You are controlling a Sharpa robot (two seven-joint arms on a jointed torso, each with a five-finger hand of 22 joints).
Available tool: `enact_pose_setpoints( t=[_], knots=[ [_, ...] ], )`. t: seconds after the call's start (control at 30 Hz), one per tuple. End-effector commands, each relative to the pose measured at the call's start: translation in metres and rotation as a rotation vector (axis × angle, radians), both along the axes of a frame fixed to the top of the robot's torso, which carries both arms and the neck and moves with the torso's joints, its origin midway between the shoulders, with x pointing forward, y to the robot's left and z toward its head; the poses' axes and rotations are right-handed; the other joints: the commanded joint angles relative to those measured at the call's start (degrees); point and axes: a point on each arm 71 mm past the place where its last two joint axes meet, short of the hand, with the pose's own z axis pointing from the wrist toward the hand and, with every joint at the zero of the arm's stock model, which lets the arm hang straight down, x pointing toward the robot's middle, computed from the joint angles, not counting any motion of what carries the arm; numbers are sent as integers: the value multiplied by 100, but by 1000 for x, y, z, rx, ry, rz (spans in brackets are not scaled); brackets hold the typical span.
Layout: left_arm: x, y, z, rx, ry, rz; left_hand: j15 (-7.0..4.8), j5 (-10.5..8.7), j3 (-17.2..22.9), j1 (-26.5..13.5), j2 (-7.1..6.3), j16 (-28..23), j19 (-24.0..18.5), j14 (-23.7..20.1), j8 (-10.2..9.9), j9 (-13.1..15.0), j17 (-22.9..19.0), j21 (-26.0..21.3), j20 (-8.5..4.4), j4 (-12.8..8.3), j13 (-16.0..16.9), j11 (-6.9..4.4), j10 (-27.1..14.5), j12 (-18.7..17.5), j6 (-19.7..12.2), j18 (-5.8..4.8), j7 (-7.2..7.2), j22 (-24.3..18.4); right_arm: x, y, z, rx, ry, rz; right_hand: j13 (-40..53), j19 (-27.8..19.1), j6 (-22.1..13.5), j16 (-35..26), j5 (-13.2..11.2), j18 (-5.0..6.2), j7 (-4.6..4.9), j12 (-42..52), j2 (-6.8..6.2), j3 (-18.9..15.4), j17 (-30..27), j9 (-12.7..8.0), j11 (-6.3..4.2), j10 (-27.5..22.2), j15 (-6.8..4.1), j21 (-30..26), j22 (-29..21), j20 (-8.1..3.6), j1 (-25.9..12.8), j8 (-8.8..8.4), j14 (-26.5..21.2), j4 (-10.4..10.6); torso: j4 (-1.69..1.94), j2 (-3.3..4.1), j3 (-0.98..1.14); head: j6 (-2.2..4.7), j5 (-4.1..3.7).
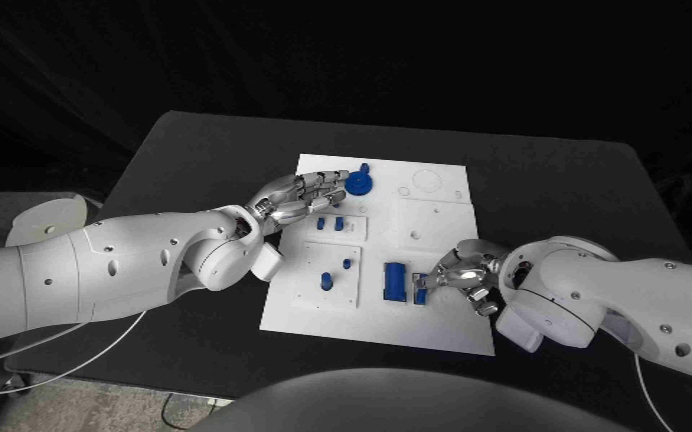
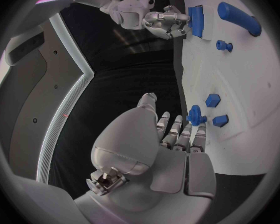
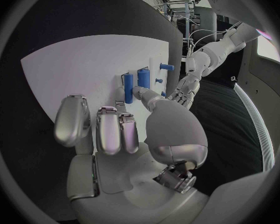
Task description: Assemble the parts on the task board
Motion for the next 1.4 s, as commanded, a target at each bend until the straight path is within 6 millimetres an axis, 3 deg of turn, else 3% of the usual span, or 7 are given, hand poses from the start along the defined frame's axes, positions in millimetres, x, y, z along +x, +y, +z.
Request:
enact_pose_setpoints(
  t=[0.03, 0.37, 0.57, 0.93, 1.03, 1.13, 1.4],
  knots=[
    [-4, -5, -3, -9, 20, -40, -1, 18, 45, 43, 5, 38, 47, 47, 39, 8, 5, 25, -11, 3, 6, 9, 44, 13, 37, -88, 9, 8, 0, 0, -1, -8, -1, 7, 1509, -41, -27, -35, -104, 36, 5, 22, 60, -51, -1, -21, 60, 601, 58, -26, 875, 7, -20, -31, 302, 25, 1, 1, 0, 0, -1],
    [-4, -5, -3, -7, 25, -44, 1, 35, 64, 63, 3, 39, 51, 49, 51, 9, 6, 26, -12, -16, 5, -4, 52, 10, 58, -90, 47, 4, 1, 0, -1, -18, -6, 20, 1509, -44, -44, -40, -442, 39, 17, 22, 11, -205, -9, -54, 72, 601, 68, -48, 870, 18, -74, -56, 303, 120, -4, -6, 3, 0, -2],
    [-4, -5, -4, -6, 29, -46, 2, 43, 75, 73, 2, 40, 53, 51, 56, 10, 6, 27, -12, -27, 5, -12, 54, 6, 67, -91, 68, 2, 0, 1, -1, -29, -16, 53, 1509, -44, 22, -35, -727, 41, -1, 22, -84, -377, -2, -3, 58, 601, 61, -54, 870, 18, -95, 64, 305, 149, -1, -1, 2, 0, -4],
    [-4, -5, -5, -4, 34, -46, 2, 67, 93, 91, -1, 43, 54, 55, 68, 12, 7, 26, -12, -47, 4, -23, 59, 1, 89, -94, 97, -3, -2, 4, -1, -34, -12, 89, 1509, -39, 56, -26, -645, 42, -78, 22, -104, -649, 12, 211, -4, 601, 11, -52, 873, -23, 22, 402, 307, 140, 0, -6, 0, 0, 7],
    [-5, -5, -6, -4, 37, -46, 2, 77, 101, 99, -2, 43, 54, 54, 76, 14, 6, 26, -12, -56, 4, -28, 61, 0, 104, -95, 109, -6, -2, 4, 0, -33, -20, 96, 1509, -37, 5, -18, -695, 40, -97, 22, -97, -752, 23, 342, -23, 601, -7, -51, 874, -37, 49, 565, 310, 152, 1, -6, -1, 0, 6],
    [-5, -5, -7, -3, 40, -46, 1, 87, 114, 110, -3, 44, 56, 56, 89, 18, 7, 26, -12, -69, 4, -44, 64, -3, 132, -96, 138, -8, -2, 4, 0, -28, -33, 100, 1509, -35, -102, -5, -763, 40, -137, 22, -65, -905, 43, 625, -58, 601, -32, -53, 875, -61, 78, 896, 314, 199, -1, -4, -1, 0, 14],
    [-7, -4, -9, -4, 44, -45, 1, 105, 136, 125, -4, 47, 59, 61, 112, 23, 8, 27, -12, -89, 5, -65, 71, -6, 179, -98, 177, -10, 0, 4, 8, 1, -152, 89, 1509, -23, -267, 44, -570, 36, -165, 22, 57, -976, 109, 850, -77, 601, -49, -26, 883, -81, 122, 1144, 329, 297, 0, -1, 3, 0, 40]
  ],
)
